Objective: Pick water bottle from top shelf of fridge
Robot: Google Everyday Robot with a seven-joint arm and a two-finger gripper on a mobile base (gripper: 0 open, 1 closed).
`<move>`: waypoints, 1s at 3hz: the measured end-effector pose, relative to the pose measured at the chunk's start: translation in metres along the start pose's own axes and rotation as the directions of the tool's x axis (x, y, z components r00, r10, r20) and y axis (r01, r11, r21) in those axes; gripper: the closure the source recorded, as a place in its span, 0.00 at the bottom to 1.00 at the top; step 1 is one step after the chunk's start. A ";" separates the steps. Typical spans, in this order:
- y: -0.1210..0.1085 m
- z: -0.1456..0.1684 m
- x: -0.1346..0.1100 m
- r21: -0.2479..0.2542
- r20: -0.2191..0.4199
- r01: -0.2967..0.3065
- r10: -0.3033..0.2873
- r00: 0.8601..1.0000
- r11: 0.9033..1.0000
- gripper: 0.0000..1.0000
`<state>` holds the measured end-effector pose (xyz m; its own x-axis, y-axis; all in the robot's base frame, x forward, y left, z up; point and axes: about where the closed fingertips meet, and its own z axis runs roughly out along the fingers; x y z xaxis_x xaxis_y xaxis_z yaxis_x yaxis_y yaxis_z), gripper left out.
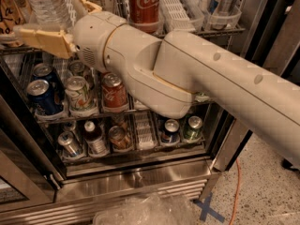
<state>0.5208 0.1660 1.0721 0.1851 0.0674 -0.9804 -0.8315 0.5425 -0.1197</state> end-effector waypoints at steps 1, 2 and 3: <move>0.000 0.004 -0.001 -0.004 -0.001 -0.001 0.001 1.000 1.000 0.06; -0.012 0.019 -0.004 0.013 -0.013 -0.006 0.007 1.000 1.000 0.09; -0.011 0.024 -0.002 0.005 -0.016 -0.009 0.009 1.000 1.000 0.26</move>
Offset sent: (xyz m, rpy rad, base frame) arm 0.0585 0.0171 0.0216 -0.0148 0.0431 -0.0276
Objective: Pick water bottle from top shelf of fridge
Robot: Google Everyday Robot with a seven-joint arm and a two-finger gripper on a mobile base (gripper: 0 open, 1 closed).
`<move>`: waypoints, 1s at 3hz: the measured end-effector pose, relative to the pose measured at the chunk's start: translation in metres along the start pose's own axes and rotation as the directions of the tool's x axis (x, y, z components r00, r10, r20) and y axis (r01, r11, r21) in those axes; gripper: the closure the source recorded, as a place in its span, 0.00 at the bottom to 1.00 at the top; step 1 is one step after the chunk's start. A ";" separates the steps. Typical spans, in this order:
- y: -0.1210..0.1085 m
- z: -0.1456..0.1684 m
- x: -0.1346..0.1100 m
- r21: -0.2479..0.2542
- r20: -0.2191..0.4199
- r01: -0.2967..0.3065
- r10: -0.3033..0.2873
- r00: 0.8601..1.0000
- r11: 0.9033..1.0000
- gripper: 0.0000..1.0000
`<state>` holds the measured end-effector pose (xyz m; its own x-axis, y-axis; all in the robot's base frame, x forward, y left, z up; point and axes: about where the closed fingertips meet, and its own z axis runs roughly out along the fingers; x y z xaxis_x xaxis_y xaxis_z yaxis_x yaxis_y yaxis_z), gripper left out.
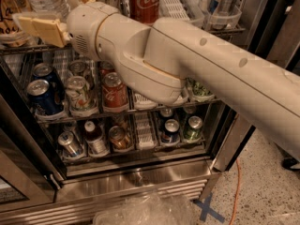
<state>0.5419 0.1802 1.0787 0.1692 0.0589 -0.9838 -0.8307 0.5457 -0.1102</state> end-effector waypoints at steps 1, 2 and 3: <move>0.002 0.005 0.000 -0.003 -0.005 -0.001 0.001 1.000 1.000 0.27; -0.001 0.013 -0.001 -0.008 0.011 -0.010 0.010 1.000 1.000 0.23; -0.006 0.023 0.017 -0.003 -0.022 -0.031 0.031 0.999 1.000 0.23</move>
Offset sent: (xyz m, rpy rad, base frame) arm 0.0193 0.0144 0.0020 0.0399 0.0057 0.0150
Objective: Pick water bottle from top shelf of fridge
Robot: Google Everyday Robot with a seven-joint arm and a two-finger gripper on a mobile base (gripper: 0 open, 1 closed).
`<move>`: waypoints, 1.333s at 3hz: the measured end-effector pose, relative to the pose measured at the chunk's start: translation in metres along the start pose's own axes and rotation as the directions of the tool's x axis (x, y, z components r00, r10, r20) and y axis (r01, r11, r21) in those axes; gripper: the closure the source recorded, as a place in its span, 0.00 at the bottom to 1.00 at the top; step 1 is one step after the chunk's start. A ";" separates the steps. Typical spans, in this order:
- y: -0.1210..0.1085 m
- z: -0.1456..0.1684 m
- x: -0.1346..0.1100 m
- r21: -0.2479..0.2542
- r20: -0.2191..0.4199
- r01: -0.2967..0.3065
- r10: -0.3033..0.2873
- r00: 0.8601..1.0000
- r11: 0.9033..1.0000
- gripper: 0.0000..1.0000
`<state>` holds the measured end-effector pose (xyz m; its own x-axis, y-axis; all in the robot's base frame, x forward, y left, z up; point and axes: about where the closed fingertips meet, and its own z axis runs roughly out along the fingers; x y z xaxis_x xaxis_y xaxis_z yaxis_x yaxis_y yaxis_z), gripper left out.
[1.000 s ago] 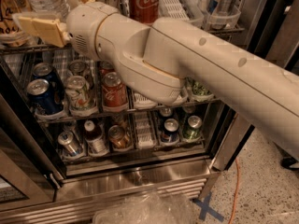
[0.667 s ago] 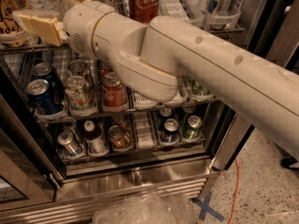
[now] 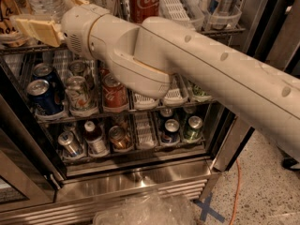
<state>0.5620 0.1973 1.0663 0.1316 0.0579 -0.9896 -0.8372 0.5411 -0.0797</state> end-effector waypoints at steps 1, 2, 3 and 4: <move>0.000 0.000 0.000 0.000 0.000 0.000 0.000 1.000 1.000 0.22; 0.001 0.003 -0.001 -0.001 -0.002 0.001 -0.001 1.000 1.000 0.23; 0.005 0.015 0.001 -0.010 -0.017 0.007 -0.007 1.000 1.000 0.20; 0.005 0.015 0.001 -0.010 -0.017 0.007 -0.007 1.000 1.000 0.39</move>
Offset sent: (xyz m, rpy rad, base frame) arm 0.0237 0.0300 0.0129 -0.0364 0.0084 0.0082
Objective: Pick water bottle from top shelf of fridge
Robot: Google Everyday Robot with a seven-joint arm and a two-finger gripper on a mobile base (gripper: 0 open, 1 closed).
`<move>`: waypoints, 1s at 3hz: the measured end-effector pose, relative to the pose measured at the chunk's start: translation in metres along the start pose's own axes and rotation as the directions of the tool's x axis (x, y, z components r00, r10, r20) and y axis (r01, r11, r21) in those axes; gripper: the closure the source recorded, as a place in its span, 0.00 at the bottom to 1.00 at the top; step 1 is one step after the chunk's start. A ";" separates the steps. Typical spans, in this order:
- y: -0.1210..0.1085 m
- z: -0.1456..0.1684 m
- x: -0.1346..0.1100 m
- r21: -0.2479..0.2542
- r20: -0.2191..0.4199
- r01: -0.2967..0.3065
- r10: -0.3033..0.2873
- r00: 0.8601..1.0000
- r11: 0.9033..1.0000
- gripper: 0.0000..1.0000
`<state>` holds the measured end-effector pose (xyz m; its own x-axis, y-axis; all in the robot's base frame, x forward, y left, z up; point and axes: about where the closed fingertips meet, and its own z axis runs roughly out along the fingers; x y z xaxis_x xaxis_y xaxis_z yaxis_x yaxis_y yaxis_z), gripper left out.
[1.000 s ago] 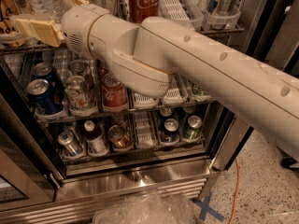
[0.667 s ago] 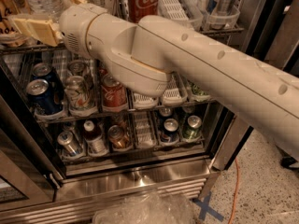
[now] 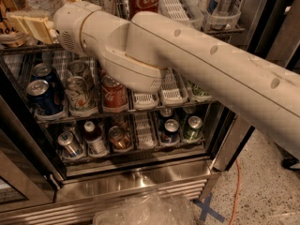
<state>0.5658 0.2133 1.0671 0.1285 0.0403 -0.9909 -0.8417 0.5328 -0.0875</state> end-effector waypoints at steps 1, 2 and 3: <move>0.000 0.000 0.000 0.000 0.000 0.000 0.000 1.000 1.000 0.62; 0.000 0.000 0.000 0.000 0.000 0.000 0.000 1.000 1.000 0.85; 0.000 0.000 0.000 0.000 0.000 0.000 0.000 1.000 1.000 1.00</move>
Offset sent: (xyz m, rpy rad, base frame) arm 0.0000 0.0000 0.0000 0.0000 0.0000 0.0000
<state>0.5657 0.2134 1.0672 0.1286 0.0403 -0.9909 -0.8418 0.5327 -0.0876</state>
